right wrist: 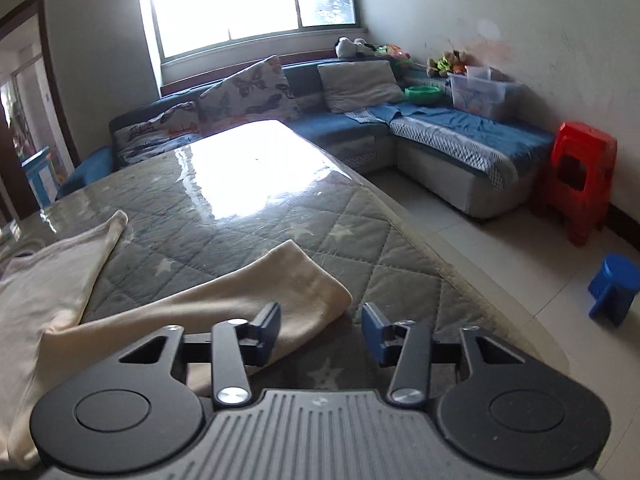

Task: Fold clothes

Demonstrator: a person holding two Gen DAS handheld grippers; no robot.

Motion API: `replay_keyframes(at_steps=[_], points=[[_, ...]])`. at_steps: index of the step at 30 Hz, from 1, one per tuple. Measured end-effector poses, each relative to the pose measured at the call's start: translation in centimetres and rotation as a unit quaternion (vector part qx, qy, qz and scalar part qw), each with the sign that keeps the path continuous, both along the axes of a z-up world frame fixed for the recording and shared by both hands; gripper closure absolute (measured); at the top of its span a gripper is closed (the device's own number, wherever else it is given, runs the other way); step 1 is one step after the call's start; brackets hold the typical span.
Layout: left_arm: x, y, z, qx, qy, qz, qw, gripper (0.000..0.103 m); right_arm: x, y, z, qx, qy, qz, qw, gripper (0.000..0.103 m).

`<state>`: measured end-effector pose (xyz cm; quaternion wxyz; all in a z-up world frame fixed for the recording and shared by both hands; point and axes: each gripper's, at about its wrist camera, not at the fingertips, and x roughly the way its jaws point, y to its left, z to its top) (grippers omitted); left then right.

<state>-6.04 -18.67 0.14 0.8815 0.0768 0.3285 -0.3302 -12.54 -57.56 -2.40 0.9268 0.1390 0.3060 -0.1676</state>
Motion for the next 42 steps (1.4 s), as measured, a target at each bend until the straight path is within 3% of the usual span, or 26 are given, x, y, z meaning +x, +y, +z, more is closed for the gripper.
replay_keyframes(at_steps=[4, 6, 9, 15, 24, 27, 34, 37, 38, 39, 42], points=[[0.4, -0.4, 0.3, -0.001, -0.006, 0.003, 1.0, 0.094, -0.1, 0.0, -0.6, -0.005, -0.006, -0.003, 1.0, 0.071], [0.6, -0.7, 0.5, -0.002, -0.007, 0.002, 1.0, 0.094, 0.0, 0.0, -0.6, -0.008, -0.009, 0.0, 1.0, 0.087], [0.8, -1.5, 0.6, -0.003, -0.011, -0.006, 0.9999, 0.094, 0.2, -0.2, -0.4, -0.001, -0.015, 0.001, 1.0, 0.095], [1.7, -3.8, 0.7, -0.021, -0.01, -0.028, 0.9993, 0.094, -0.9, -0.6, 1.5, -0.01, -0.051, -0.009, 0.999, 0.098], [4.4, -6.6, -0.6, -0.039, 0.022, -0.021, 0.9988, 0.094, -1.5, -1.5, 0.4, 0.02, -0.036, -0.018, 0.999, 0.098], [4.9, -6.8, -1.0, -0.038, 0.033, -0.018, 0.9986, 0.094, -1.7, -1.7, 0.1, 0.032, -0.038, -0.018, 0.999, 0.088], [5.3, -7.3, -1.4, -0.035, 0.047, -0.016, 0.9981, 0.094, -1.6, -1.8, -0.4, 0.049, -0.043, -0.017, 0.998, 0.075], [5.4, -7.3, -1.3, -0.037, 0.051, -0.016, 0.9979, 0.092, -0.9, -1.1, -0.6, 0.018, -0.037, -0.017, 0.999, 0.08], [5.4, -7.3, -1.3, -0.038, 0.054, -0.016, 0.9977, 0.092, -0.8, -1.0, -0.6, 0.015, -0.035, -0.017, 0.999, 0.092], [5.4, -7.2, -1.1, -0.04, 0.056, -0.017, 0.9975, 0.091, -0.7, -0.9, -0.6, 0.011, -0.034, -0.018, 0.999, 0.096], [4.8, -6.7, -0.5, -0.047, 0.043, -0.017, 0.9978, 0.091, -1.2, -1.1, -0.2, 0.026, -0.051, -0.022, 0.998, 0.097]])
